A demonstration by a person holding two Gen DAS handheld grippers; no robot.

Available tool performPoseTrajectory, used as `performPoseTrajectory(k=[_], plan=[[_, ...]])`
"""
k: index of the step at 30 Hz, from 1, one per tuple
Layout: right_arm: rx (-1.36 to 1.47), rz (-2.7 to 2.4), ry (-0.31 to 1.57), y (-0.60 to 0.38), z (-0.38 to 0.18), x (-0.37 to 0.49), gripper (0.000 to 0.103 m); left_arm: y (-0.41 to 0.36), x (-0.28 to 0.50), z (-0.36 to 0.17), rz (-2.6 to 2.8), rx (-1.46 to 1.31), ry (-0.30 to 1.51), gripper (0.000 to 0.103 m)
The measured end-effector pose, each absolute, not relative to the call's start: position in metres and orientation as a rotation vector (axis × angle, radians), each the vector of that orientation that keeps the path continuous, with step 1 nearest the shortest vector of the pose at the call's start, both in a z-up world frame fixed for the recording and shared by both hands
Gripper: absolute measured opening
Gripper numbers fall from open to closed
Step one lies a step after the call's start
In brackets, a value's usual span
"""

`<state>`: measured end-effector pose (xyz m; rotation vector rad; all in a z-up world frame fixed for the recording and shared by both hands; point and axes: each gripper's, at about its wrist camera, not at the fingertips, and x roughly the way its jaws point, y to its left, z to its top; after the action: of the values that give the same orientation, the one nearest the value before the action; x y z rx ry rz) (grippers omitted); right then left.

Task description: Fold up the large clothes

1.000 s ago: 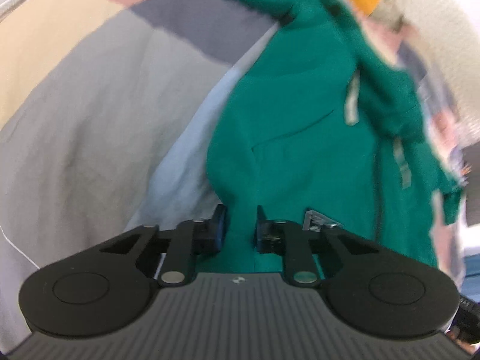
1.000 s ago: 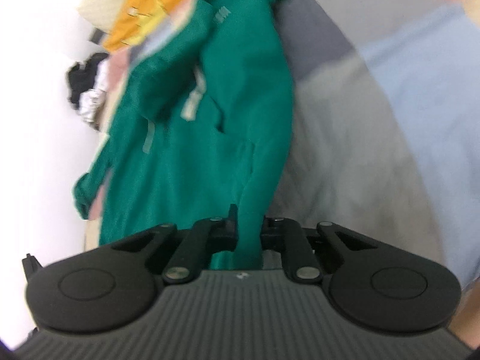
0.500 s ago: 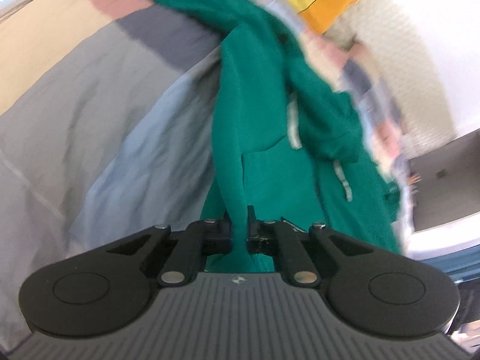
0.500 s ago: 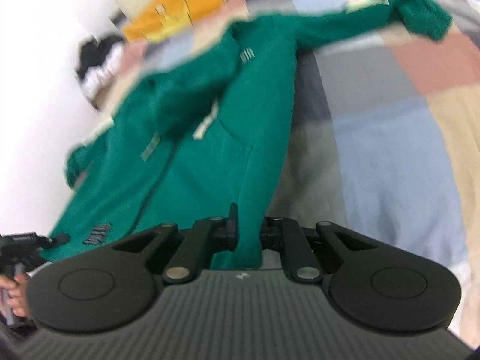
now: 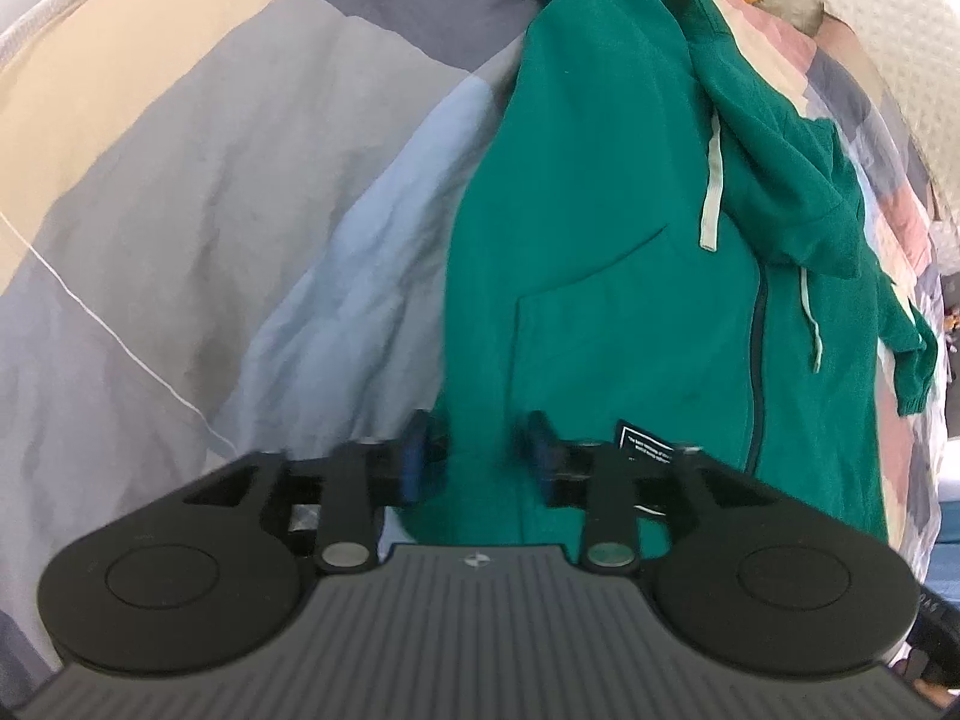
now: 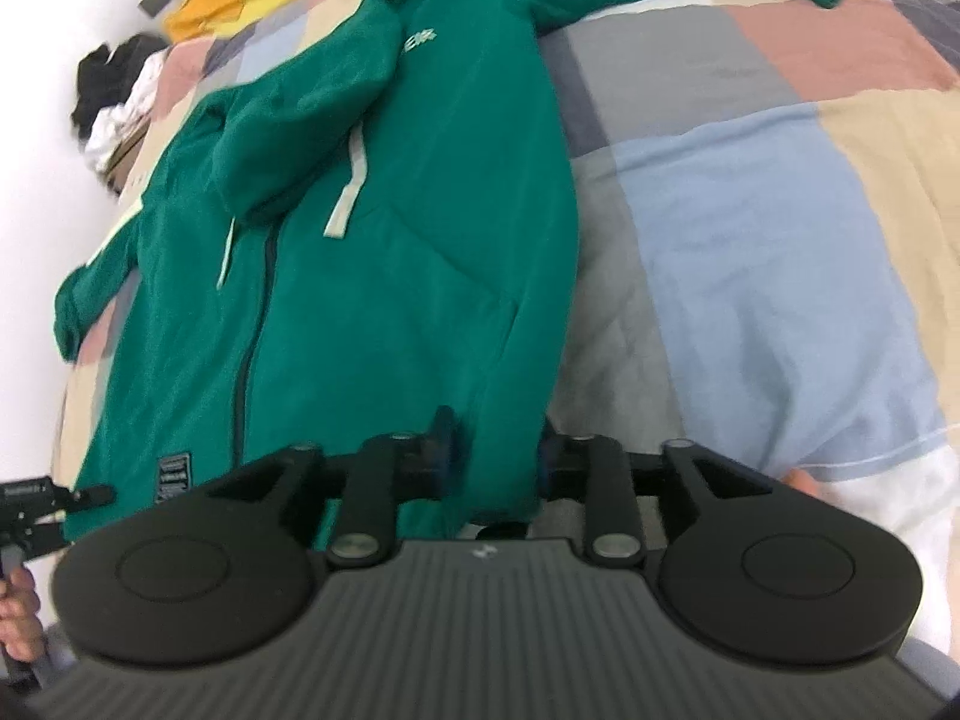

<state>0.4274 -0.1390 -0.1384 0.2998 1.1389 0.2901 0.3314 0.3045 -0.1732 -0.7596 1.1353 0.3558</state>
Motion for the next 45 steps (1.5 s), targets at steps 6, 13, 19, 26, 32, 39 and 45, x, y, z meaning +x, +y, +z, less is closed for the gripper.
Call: performPoseTrajectory(k=[6, 13, 19, 26, 32, 39, 45], plan=[[0.371, 0.302, 1.064, -0.149, -0.113, 0.426, 0.069, 0.312, 0.329, -0.143, 0.329, -0.772, 1.075, 0.067], [0.366, 0.339, 0.851, -0.128, -0.076, 0.441, 0.069, 0.308, 0.360, -0.101, 0.313, -0.775, 0.957, 0.067], [0.366, 0.372, 0.774, -0.089, -0.099, 0.474, 0.068, 0.296, 0.426, -0.098, 0.332, -0.796, 0.896, 0.067], [0.331, 0.360, 0.733, -0.080, -0.139, 0.490, 0.068, 0.277, 0.520, -0.116, 0.315, -0.789, 0.880, 0.067], [0.351, 0.345, 0.735, -0.089, -0.152, 0.503, 0.068, 0.277, 0.615, -0.141, 0.354, -0.714, 0.860, 0.067], [0.324, 0.301, 0.672, -0.088, -0.160, 0.524, 0.069, 0.298, 0.715, -0.180, 0.408, -0.660, 0.862, 0.067], [0.305, 0.264, 0.634, -0.084, -0.175, 0.543, 0.068, 0.318, 0.784, -0.223, 0.426, -0.698, 0.895, 0.067]])
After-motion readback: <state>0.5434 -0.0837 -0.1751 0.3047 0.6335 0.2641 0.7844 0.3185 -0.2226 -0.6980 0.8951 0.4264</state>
